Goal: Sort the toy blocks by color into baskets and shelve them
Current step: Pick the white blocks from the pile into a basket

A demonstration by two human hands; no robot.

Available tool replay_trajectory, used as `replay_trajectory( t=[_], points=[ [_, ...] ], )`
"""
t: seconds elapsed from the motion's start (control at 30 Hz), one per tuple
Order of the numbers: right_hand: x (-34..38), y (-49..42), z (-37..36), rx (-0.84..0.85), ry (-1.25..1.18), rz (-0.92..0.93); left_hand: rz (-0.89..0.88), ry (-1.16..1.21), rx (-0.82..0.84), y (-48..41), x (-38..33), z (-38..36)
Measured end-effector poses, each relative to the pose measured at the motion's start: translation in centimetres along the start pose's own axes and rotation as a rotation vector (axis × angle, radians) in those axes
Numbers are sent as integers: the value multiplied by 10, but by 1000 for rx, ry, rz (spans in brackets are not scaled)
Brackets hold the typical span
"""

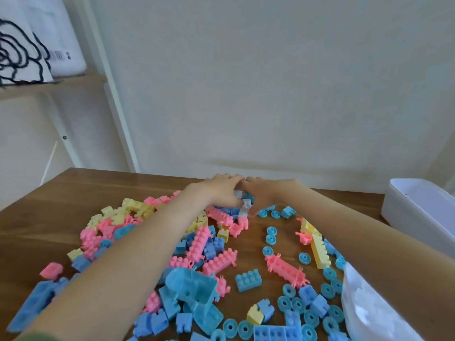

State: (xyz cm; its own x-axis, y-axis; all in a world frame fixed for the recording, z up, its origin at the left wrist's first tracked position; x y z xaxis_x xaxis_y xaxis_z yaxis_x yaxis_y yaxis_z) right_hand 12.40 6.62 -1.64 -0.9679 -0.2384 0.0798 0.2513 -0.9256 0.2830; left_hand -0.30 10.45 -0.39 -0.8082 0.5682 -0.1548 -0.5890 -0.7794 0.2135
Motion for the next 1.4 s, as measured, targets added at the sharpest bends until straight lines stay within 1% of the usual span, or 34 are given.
replay_trajectory(
  t=[0.07,0.13,0.27,0.43,0.53,0.67,0.8,0.93,1.03,1.13,1.27,1.3,1.33,1.4],
  points=[
    [-2,1,-1,7,-55,14,20,80,64,-10,2,-5],
    [-1,3,-3,-4,-102,39,19,82,71,-12,3,-8],
    [7,9,-5,-73,-107,69,-16,104,-14,-8,2,-15],
    [20,25,-2,-103,-52,72,-6,94,-27,3,4,-14],
    [21,32,-4,-85,-7,53,26,90,-87,12,11,-7],
    [31,45,-8,-13,14,74,69,145,-123,36,22,11],
    [39,54,-10,-44,58,68,75,114,-175,52,32,17],
    [43,62,-7,-89,29,60,64,144,-210,65,33,16],
    [40,67,-3,-149,-60,32,38,146,-270,70,31,16],
    [38,71,0,-173,-128,32,11,188,-292,70,26,14],
    [38,70,-1,-183,-206,58,69,206,-272,65,24,5],
    [38,69,-1,-184,-283,51,89,204,-251,65,25,2],
    [37,67,-1,-183,-427,35,105,206,-230,64,26,0],
    [37,64,-1,-192,-878,7,126,241,-199,63,30,-2]
  ],
)
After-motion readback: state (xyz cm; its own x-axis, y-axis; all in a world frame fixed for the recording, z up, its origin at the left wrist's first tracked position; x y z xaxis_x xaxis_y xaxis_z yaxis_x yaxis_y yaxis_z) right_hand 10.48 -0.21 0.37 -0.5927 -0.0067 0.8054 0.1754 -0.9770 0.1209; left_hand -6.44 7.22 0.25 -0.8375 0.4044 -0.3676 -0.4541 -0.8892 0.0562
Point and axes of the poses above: each hand's wrist, its own y-axis away from the middle knuckle, its own z-axis out of the back of the hand, x = y × z, the point moved 2 cm from there along -y, towards the middle knuckle, and after that the axes turned 10 degrees about z, right-handed, at the moved point
